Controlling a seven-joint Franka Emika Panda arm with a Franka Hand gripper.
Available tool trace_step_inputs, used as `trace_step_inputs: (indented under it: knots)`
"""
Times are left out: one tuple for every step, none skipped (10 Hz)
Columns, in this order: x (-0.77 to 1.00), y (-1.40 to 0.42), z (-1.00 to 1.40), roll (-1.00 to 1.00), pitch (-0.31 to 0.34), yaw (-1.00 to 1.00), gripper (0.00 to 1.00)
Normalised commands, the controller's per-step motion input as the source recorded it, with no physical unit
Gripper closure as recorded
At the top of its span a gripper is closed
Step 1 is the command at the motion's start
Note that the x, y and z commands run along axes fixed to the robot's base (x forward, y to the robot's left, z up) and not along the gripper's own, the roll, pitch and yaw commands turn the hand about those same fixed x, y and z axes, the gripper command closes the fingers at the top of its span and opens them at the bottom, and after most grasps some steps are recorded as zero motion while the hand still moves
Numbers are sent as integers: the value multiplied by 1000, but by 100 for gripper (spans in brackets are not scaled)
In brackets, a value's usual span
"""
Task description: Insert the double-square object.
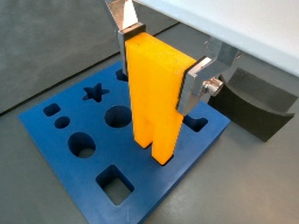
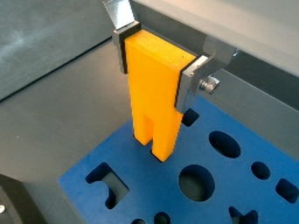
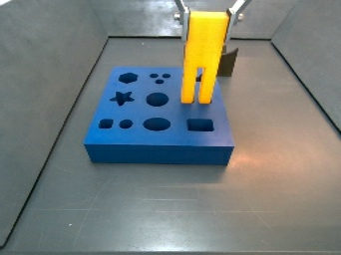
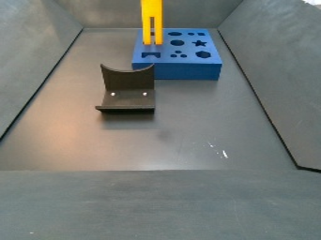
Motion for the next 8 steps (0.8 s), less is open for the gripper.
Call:
trace_step_inputs:
  knots:
    - [26,0,-263,-54,0,0,100]
    - [0,0,-337,-29,0,0,100]
    - [109,0,-537,-33,0,0,100]
    - [257,0,-783,-13,17,0,100]
    - [406,0,-811,-14,23,0,100]
    - [486,0,-589,-69,17,0,100]
    - [254,0,-543,-46,0,-34,100]
    - [0,80,-431,0,0,0,100]
